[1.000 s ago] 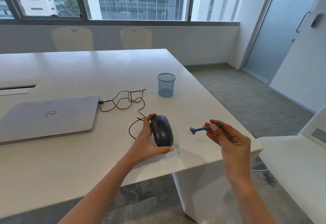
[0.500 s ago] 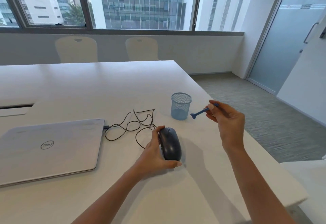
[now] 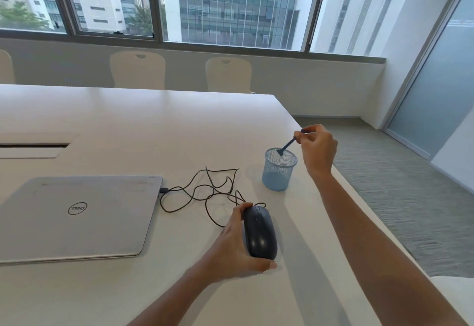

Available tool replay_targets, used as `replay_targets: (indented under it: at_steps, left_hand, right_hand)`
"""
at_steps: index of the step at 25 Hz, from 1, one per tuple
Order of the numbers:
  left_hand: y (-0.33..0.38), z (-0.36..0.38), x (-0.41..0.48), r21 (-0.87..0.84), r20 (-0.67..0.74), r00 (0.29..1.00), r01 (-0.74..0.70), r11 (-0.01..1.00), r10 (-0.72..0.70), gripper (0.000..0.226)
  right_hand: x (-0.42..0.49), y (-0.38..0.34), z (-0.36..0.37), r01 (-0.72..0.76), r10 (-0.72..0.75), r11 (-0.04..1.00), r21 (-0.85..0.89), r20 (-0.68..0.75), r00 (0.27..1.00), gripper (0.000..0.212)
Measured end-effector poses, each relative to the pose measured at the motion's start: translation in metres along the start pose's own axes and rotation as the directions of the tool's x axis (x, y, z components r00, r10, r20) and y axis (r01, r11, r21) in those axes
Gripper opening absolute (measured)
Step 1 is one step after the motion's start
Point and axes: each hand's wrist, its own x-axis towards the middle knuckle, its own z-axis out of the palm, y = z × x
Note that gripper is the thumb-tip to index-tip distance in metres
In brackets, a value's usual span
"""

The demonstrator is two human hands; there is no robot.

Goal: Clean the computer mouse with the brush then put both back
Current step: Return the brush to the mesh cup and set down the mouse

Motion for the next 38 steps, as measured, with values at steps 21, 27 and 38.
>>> replay_targets:
  at_steps: [21,27,38]
  left_hand:
    - [0.013,0.013,-0.011,0.081,-0.105,0.991,0.087,0.993,-0.078,0.104]
    - [0.014,0.013,-0.016,0.073,-0.101,0.991,0.090,0.993,-0.082,0.107]
    - [0.012,0.019,-0.025,0.279,-0.132,0.990,0.088,0.956,-0.053,0.118]
  right_hand:
    - [0.010,0.029,0.027,0.070,0.009,0.945,-0.318,0.238,0.971,0.030]
    - [-0.061,0.001,-0.022,0.064,0.012,0.990,-0.125,0.526,0.850,0.021]
    - [-0.131,0.016,-0.046,-0.226,0.369,0.928,-0.296,0.818,0.441,0.035]
